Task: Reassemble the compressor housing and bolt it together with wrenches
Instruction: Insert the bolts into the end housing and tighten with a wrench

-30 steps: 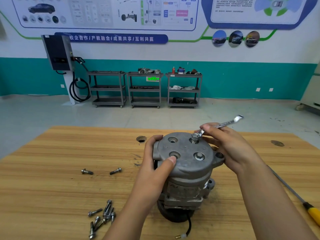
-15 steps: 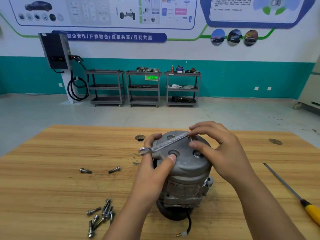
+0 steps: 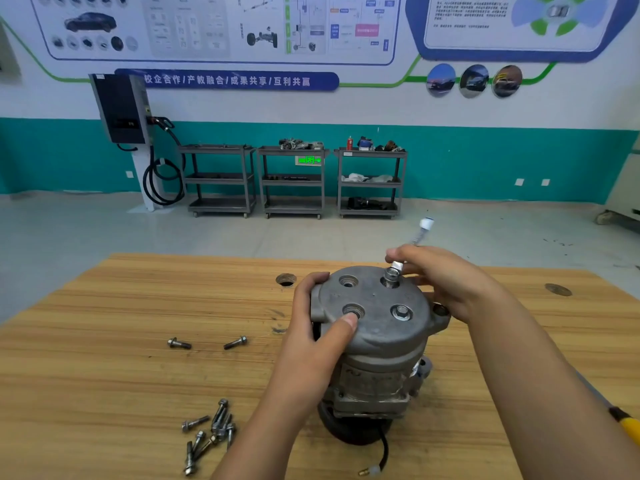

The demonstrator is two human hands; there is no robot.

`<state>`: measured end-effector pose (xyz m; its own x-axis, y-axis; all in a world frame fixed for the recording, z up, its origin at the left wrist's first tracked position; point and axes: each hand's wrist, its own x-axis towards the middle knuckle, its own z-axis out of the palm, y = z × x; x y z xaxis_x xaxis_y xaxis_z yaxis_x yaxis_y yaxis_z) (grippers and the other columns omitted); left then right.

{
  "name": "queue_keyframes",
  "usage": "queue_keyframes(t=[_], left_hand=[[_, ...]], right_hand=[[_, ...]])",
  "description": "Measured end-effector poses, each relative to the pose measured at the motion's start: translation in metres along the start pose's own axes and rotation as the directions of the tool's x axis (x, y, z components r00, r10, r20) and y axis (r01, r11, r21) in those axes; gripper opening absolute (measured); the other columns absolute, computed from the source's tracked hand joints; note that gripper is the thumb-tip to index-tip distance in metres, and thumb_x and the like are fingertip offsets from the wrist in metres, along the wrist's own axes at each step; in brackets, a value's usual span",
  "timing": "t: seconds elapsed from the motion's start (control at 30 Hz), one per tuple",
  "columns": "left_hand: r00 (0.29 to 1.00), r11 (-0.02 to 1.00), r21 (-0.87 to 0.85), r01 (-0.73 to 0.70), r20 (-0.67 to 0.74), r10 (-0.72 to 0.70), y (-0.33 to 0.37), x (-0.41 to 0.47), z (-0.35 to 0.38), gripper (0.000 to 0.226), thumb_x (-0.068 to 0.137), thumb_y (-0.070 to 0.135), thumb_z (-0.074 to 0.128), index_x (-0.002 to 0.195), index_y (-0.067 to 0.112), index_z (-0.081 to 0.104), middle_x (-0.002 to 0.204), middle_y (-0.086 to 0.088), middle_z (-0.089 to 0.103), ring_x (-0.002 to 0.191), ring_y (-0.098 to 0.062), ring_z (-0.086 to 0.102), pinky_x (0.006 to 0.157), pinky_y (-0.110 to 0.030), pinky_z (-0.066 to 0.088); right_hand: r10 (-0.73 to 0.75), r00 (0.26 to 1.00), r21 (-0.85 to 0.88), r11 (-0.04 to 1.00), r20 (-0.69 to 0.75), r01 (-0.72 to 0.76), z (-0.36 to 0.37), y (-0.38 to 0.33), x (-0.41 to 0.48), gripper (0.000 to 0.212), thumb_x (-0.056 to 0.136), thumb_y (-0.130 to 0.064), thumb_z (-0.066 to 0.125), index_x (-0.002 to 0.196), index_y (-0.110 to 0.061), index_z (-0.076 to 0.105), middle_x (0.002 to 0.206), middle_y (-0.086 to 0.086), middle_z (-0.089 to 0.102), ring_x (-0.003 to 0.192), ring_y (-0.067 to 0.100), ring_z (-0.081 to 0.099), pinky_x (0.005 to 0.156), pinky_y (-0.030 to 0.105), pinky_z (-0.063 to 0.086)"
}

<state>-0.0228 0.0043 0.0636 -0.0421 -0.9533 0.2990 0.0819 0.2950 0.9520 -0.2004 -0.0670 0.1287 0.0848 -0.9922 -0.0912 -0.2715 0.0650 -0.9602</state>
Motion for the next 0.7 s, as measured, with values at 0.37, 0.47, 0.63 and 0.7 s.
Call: queue_keyframes(t=[0.37, 0.47, 0.63, 0.7], left_hand=[[1.000, 1.000, -0.020, 0.017, 0.000, -0.017, 0.000, 0.000, 0.000, 0.043, 0.071, 0.035, 0.057, 0.107, 0.058, 0.046, 0.091, 0.035, 0.060, 0.083, -0.001, 0.065, 0.063, -0.018, 0.050], [1.000, 1.000, -0.015, 0.017, -0.003, -0.017, 0.000, 0.000, 0.001, 0.044, 0.071, 0.036, 0.057, 0.108, 0.058, 0.045, 0.091, 0.037, 0.059, 0.082, 0.000, 0.065, 0.063, -0.019, 0.050], [1.000, 1.000, -0.018, 0.016, -0.003, -0.016, 0.000, 0.001, 0.002, 0.044, 0.071, 0.036, 0.057, 0.109, 0.055, 0.045, 0.090, 0.035, 0.059, 0.079, -0.001, 0.066, 0.060, -0.019, 0.050], [1.000, 1.000, -0.011, 0.008, 0.003, -0.008, 0.000, 0.002, 0.002, 0.044, 0.072, 0.036, 0.060, 0.108, 0.055, 0.046, 0.095, 0.030, 0.062, 0.083, -0.004, 0.067, 0.062, -0.021, 0.052]], right_hand=[[-0.545, 0.838, 0.545, 0.706, 0.009, 0.453, -0.028, 0.064, -0.032, 0.029, 0.074, 0.002, 0.059, 0.095, -0.013, 0.073, 0.116, 0.014, 0.066, 0.113, 0.030, 0.061, 0.085, 0.031, 0.053], [-0.650, 0.760, 0.202, 0.742, -0.016, 0.639, -0.028, 0.060, -0.053, 0.033, 0.076, -0.002, 0.061, 0.098, -0.022, 0.075, 0.115, 0.002, 0.069, 0.114, 0.018, 0.061, 0.086, 0.021, 0.050], [-0.680, 0.731, -0.251, 0.698, 0.059, 0.670, -0.008, 0.028, -0.065, 0.019, 0.077, -0.033, 0.065, 0.091, -0.040, 0.074, 0.104, -0.018, 0.066, 0.110, 0.009, 0.055, 0.084, 0.033, 0.049], [-0.698, 0.710, -0.399, 0.629, 0.088, 0.668, 0.002, 0.013, -0.061, 0.011, 0.077, -0.040, 0.066, 0.087, -0.044, 0.071, 0.096, -0.018, 0.061, 0.103, 0.004, 0.050, 0.086, 0.019, 0.040]])
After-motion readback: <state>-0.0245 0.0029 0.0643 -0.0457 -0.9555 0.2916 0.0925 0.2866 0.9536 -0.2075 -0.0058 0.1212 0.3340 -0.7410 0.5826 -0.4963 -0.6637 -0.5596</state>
